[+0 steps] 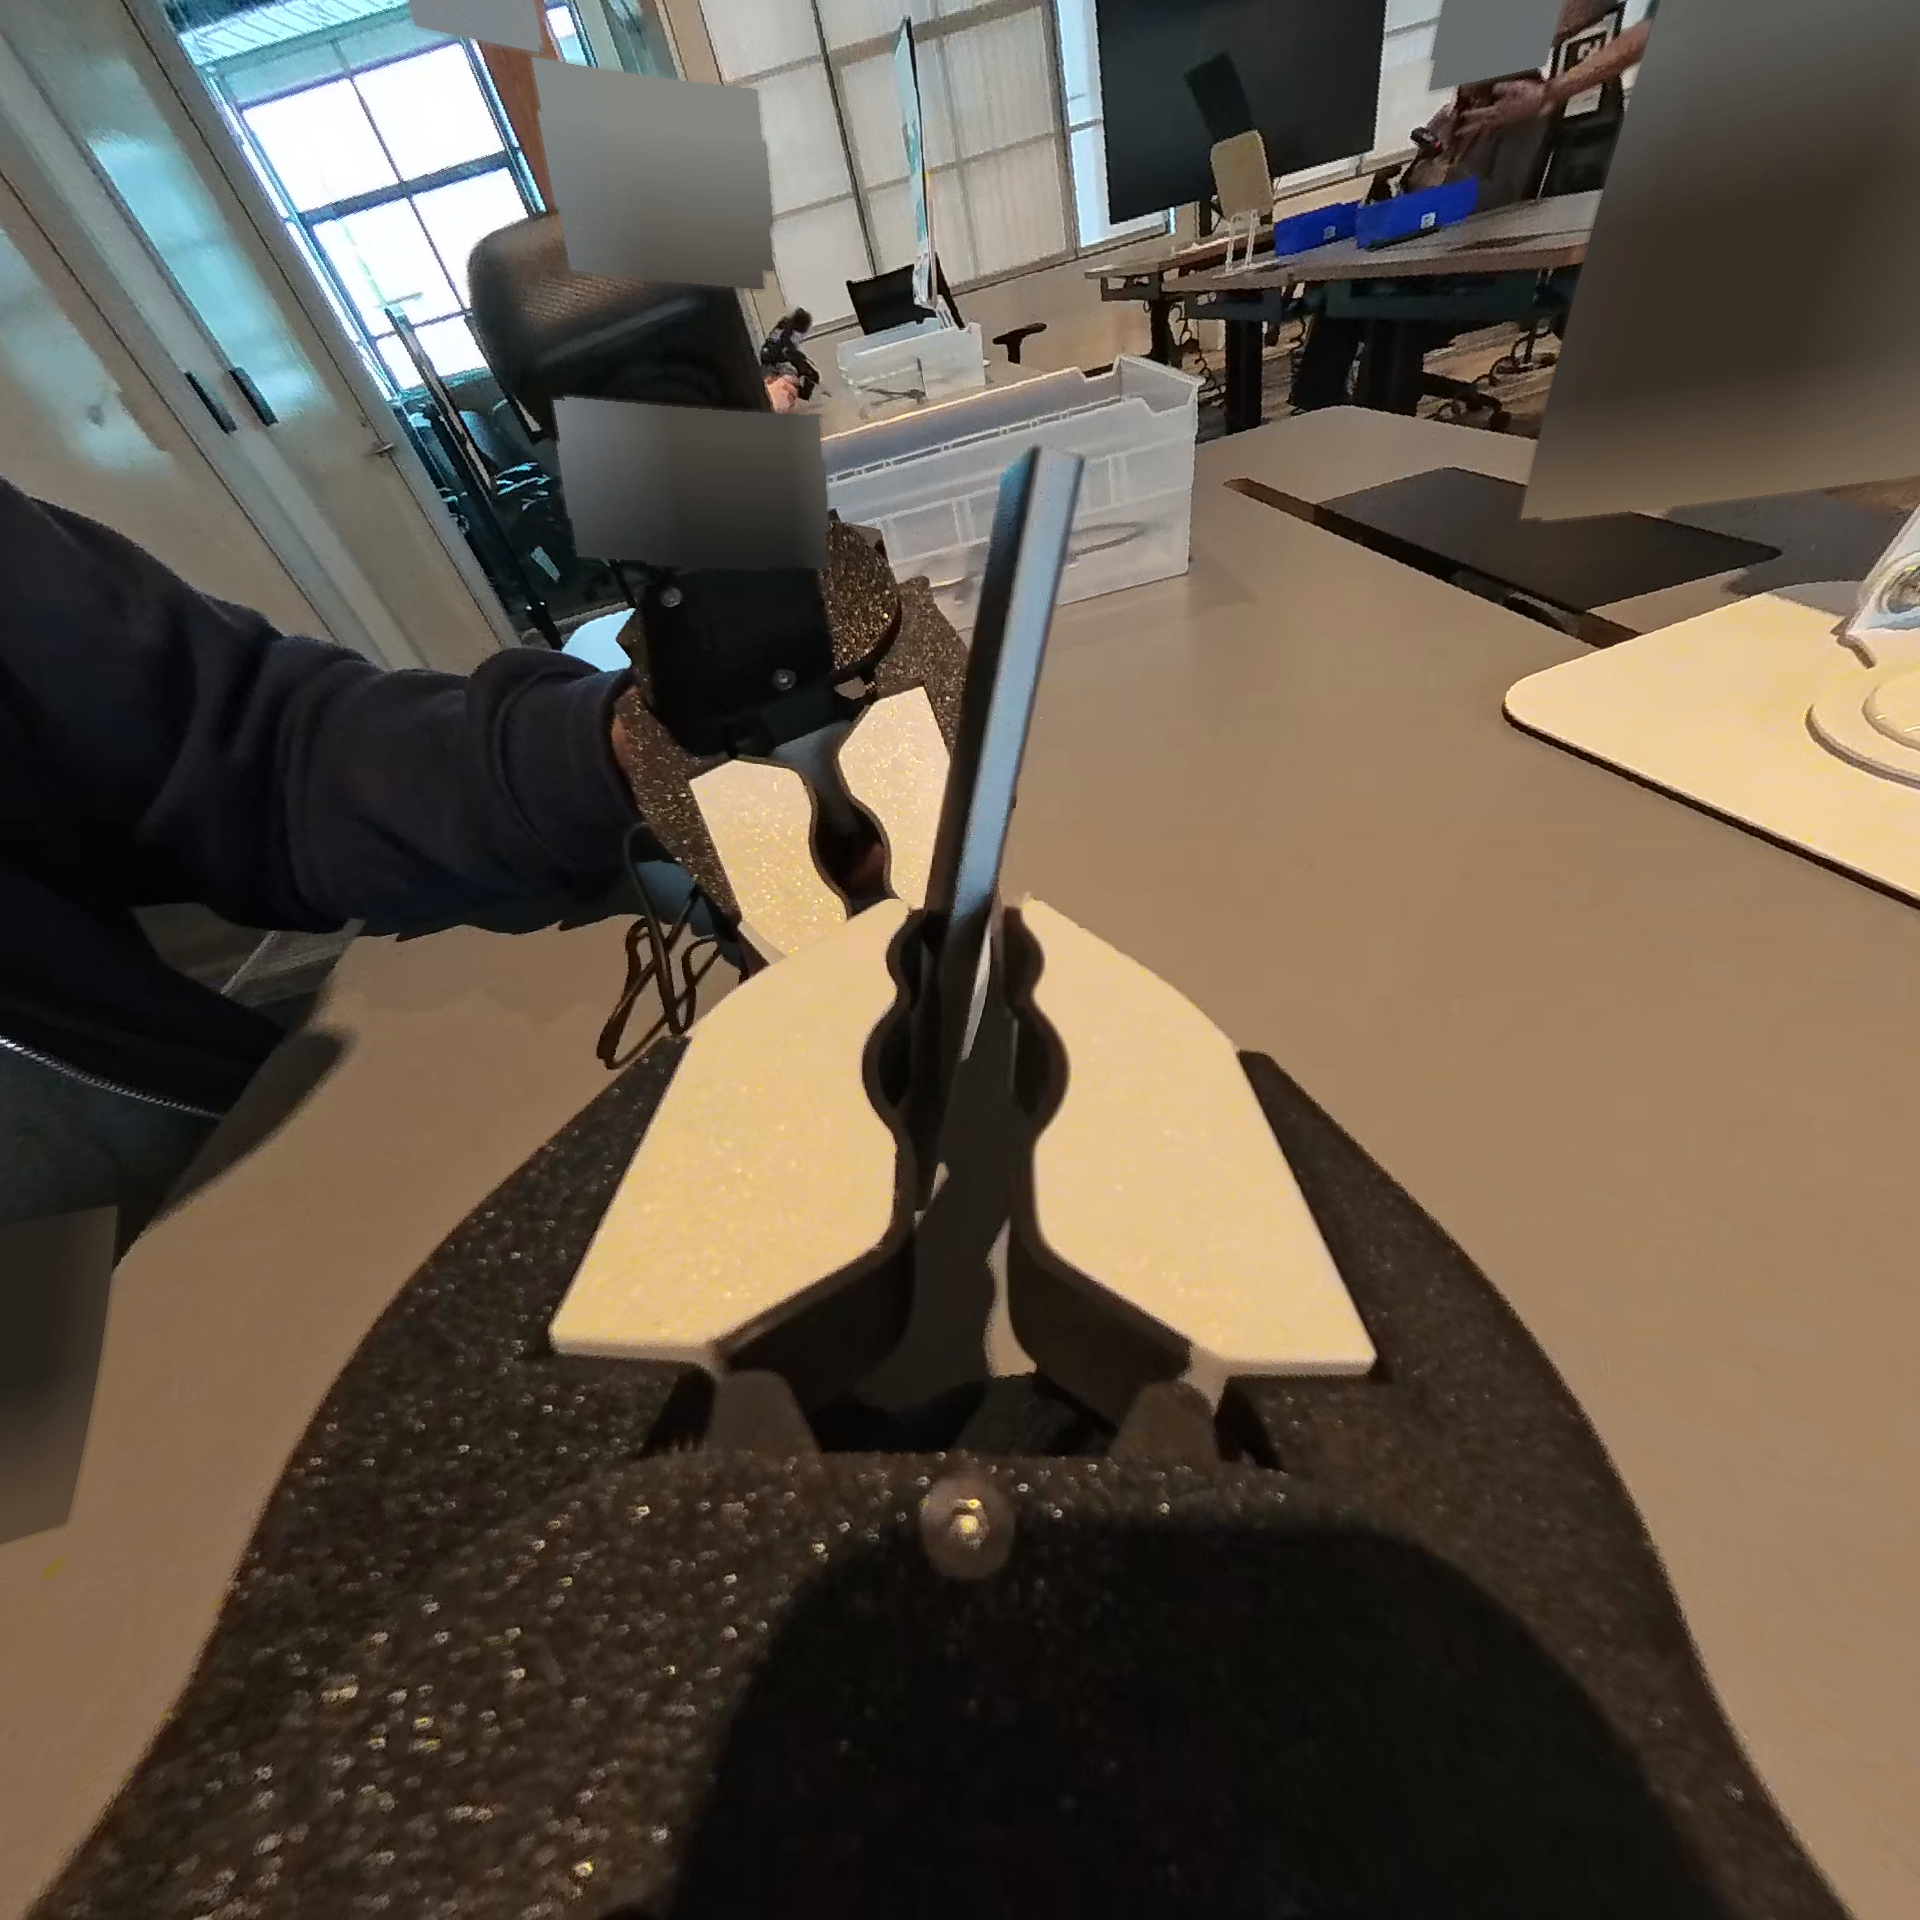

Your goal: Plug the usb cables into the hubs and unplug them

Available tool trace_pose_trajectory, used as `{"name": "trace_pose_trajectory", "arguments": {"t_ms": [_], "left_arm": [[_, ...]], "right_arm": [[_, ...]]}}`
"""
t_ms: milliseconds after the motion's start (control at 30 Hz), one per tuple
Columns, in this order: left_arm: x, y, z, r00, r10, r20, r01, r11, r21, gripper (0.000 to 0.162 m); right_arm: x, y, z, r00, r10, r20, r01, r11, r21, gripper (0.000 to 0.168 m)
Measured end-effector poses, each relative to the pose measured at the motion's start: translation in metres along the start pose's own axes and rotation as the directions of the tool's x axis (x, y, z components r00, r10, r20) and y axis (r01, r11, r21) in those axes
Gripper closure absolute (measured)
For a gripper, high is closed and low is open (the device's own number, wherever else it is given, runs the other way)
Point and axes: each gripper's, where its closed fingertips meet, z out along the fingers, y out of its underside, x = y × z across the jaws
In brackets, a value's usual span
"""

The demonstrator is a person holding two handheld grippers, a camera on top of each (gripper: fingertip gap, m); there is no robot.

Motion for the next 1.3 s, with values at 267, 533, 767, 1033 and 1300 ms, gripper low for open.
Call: {"name": "trace_pose_trajectory", "arguments": {"t_ms": [267, 533, 767, 1033, 1300], "left_arm": [[0.002, 0.000, 0.001, 1.000, 0.009, -0.004, -0.009, 1.000, -0.005, 0.157], [0.002, 0.002, 0.002, 1.000, 0.008, -0.005, -0.008, 1.000, -0.015, 0.156], [0.003, 0.004, 0.004, 1.000, 0.010, -0.015, -0.010, 1.000, -0.022, 0.156], [0.004, 0.005, 0.004, 1.000, 0.016, -0.018, -0.017, 0.999, -0.027, 0.156], [0.007, 0.005, 0.006, 0.999, 0.026, -0.027, -0.026, 0.999, -0.035, 0.157]], "right_arm": [[0.003, -0.004, -0.003, 1.000, 0.016, -0.013, -0.016, 1.000, 0.026, 0.146], [0.001, -0.003, -0.005, 1.000, 0.023, 0.019, -0.023, 0.999, 0.024, 0.146], [-0.001, -0.002, -0.003, 1.000, 0.014, 0.023, -0.014, 1.000, 0.014, 0.148], [0.003, -0.008, -0.009, 1.000, 0.015, 0.011, -0.015, 0.998, 0.059, 0.147], [0.000, -0.006, -0.006, 1.000, -0.013, 0.016, 0.012, 0.998, 0.054, 0.147]]}}
